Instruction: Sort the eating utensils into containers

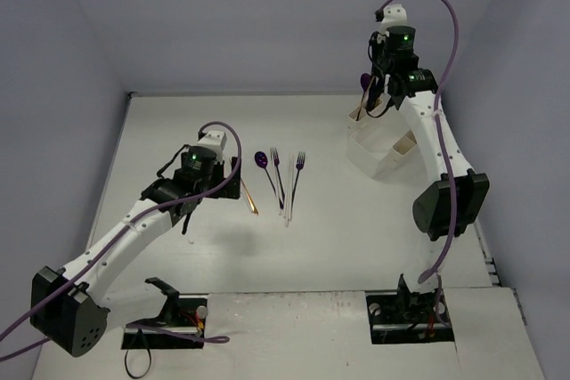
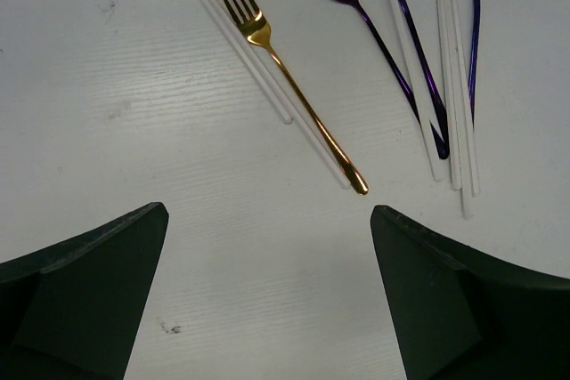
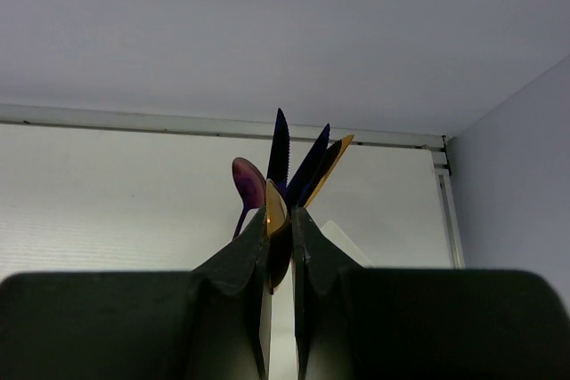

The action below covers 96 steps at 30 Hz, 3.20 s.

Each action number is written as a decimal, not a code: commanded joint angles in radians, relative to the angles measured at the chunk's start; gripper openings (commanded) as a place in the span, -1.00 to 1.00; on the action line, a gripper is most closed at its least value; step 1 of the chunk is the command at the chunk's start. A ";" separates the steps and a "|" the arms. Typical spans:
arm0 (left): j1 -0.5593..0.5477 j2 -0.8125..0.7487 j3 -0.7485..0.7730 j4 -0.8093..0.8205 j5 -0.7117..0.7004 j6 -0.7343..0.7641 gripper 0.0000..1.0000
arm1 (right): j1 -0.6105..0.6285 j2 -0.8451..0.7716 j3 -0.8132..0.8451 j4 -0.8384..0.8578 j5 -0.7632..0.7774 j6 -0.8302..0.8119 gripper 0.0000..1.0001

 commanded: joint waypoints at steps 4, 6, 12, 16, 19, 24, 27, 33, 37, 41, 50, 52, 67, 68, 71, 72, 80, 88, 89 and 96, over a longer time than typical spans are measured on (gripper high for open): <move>0.013 -0.013 0.007 0.026 0.007 0.041 0.95 | -0.001 0.049 0.072 0.105 0.050 -0.063 -1.00; 0.013 -0.006 0.003 0.031 0.015 0.041 0.95 | -0.001 0.069 0.057 0.110 0.050 -0.060 -1.00; 0.013 0.015 -0.010 0.047 0.026 0.045 0.95 | -0.001 0.093 -0.001 0.134 0.027 -0.043 -1.00; 0.013 0.020 -0.022 0.055 0.032 0.042 0.95 | 0.002 0.107 -0.049 0.148 0.012 -0.044 -1.00; 0.013 0.019 -0.027 0.060 0.030 0.040 0.95 | 0.003 0.105 -0.077 0.155 0.016 -0.055 -0.95; 0.013 0.023 -0.027 0.056 0.029 0.030 0.95 | 0.006 0.103 -0.113 0.162 -0.002 -0.074 -0.75; 0.013 0.019 -0.022 0.046 0.024 0.014 0.95 | 0.005 0.087 -0.128 0.163 -0.034 -0.066 -0.31; 0.013 0.026 0.026 0.016 0.028 -0.023 0.95 | 0.005 -0.011 -0.154 0.162 -0.052 -0.022 0.62; 0.012 0.056 0.074 0.011 0.043 -0.074 0.95 | 0.000 -0.128 -0.228 0.160 -0.019 0.030 1.00; 0.008 0.106 0.133 0.014 0.052 -0.135 0.95 | -0.003 -0.299 -0.343 0.161 0.034 0.083 1.00; -0.026 0.357 0.313 -0.026 -0.002 -0.323 0.95 | -0.004 -0.738 -0.718 0.154 0.149 0.299 1.00; -0.048 0.435 0.394 -0.063 -0.041 -0.363 0.95 | -0.004 -0.881 -0.805 0.144 0.149 0.338 1.00; -0.069 0.783 0.608 -0.165 -0.191 -0.519 0.77 | -0.005 -1.287 -0.993 -0.108 0.095 0.373 1.00; -0.070 0.789 0.610 -0.166 -0.197 -0.524 0.67 | -0.005 -1.296 -0.994 -0.118 0.087 0.370 1.00; -0.070 0.818 0.623 -0.166 -0.201 -0.534 0.44 | -0.004 -1.317 -0.993 -0.165 0.078 0.365 1.00; -0.071 0.828 0.631 -0.167 -0.199 -0.537 0.33 | -0.002 -1.328 -0.992 -0.177 0.076 0.364 1.00; -0.096 0.893 0.693 -0.179 -0.212 -0.568 0.03 | 0.005 -1.358 -0.971 -0.193 0.070 0.365 1.00; -0.099 0.977 0.749 -0.212 -0.212 -0.615 -0.03 | 0.023 -1.362 -0.966 -0.204 0.041 0.383 1.00; -0.099 0.983 0.759 -0.220 -0.211 -0.622 -0.06 | 0.025 -1.364 -0.966 -0.204 0.042 0.382 1.00; -0.098 1.024 0.782 -0.255 -0.217 -0.643 -0.46 | 0.032 -1.367 -0.962 -0.212 0.039 0.386 1.00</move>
